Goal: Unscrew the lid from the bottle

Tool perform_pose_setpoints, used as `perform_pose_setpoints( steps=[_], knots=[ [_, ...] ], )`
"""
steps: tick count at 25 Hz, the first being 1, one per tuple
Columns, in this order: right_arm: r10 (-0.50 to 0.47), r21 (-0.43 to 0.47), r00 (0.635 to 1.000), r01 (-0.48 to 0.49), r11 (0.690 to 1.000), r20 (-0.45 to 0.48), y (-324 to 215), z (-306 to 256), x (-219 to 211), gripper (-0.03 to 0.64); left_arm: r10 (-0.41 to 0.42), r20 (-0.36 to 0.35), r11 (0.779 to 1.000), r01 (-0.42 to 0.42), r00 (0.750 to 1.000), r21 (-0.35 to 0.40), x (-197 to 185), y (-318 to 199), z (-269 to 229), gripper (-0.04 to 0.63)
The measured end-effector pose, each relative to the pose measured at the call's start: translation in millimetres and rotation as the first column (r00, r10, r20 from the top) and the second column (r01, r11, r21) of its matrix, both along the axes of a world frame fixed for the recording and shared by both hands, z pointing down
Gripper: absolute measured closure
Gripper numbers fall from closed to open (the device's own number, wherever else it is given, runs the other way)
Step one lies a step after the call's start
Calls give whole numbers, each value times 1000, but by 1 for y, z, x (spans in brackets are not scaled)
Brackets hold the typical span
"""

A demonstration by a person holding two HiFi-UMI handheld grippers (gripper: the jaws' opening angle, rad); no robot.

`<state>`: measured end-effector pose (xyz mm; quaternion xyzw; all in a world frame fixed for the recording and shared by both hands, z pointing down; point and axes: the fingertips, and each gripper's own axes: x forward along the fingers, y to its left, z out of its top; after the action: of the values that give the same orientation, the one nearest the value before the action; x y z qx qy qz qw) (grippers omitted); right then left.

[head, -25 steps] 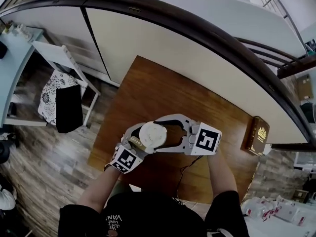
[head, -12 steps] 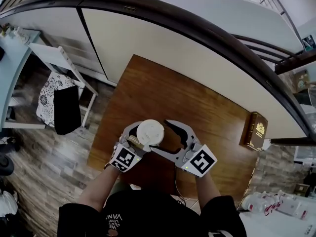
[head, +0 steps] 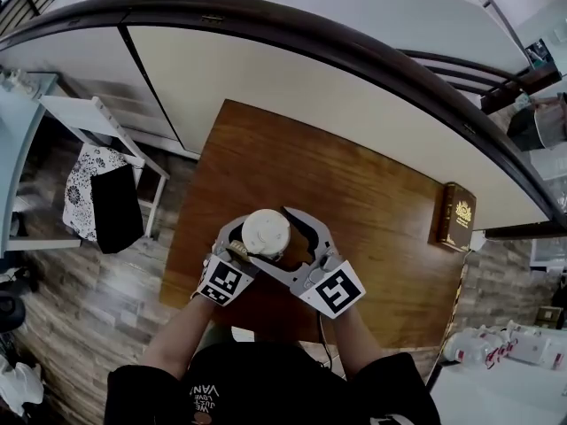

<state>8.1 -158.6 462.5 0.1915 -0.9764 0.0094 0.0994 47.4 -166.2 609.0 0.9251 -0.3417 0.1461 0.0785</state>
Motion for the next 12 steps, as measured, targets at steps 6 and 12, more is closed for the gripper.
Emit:
perform_pose_setpoints(
  steps=[6, 12],
  knots=[
    [-47, -13, 999, 47, 999, 25, -2, 1, -5, 264, -3, 3, 1000, 3, 1000, -13, -1, -1, 6, 225],
    [-63, -32, 997, 65, 997, 51, -1, 4, -9, 262, -5, 5, 1000, 5, 1000, -25, -2, 0, 10, 225]
  ],
)
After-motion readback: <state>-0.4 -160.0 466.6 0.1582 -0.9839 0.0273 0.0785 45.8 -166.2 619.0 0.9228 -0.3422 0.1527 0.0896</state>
